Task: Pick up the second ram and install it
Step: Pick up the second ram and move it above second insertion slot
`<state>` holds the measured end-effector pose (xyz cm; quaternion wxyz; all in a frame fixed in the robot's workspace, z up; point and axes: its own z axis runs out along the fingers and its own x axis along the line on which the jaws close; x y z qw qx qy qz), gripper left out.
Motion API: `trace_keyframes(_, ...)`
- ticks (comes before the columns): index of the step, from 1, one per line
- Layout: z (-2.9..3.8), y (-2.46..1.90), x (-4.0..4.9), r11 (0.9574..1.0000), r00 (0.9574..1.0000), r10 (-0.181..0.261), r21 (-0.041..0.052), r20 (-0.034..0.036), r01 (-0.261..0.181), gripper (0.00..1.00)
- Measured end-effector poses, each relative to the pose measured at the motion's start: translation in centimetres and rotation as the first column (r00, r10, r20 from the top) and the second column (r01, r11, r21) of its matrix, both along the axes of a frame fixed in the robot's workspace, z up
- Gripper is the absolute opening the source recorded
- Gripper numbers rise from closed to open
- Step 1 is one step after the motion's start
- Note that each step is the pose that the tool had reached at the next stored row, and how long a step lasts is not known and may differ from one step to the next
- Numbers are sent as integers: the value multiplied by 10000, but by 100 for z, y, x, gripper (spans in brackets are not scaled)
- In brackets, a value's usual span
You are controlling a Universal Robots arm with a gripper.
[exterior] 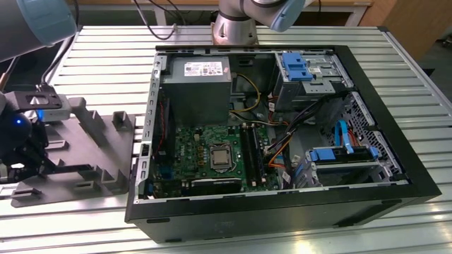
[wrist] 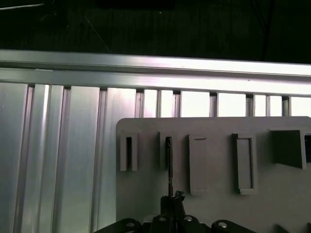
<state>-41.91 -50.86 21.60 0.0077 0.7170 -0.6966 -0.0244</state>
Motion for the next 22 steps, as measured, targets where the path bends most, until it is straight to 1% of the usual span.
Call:
trace_keyframes(8, 74, 0, 0, 10000, 10000, 1, 1, 1, -1, 12)
trace_keyframes(22, 184, 0, 0, 10000, 10000, 1, 2, 1, -1, 12)
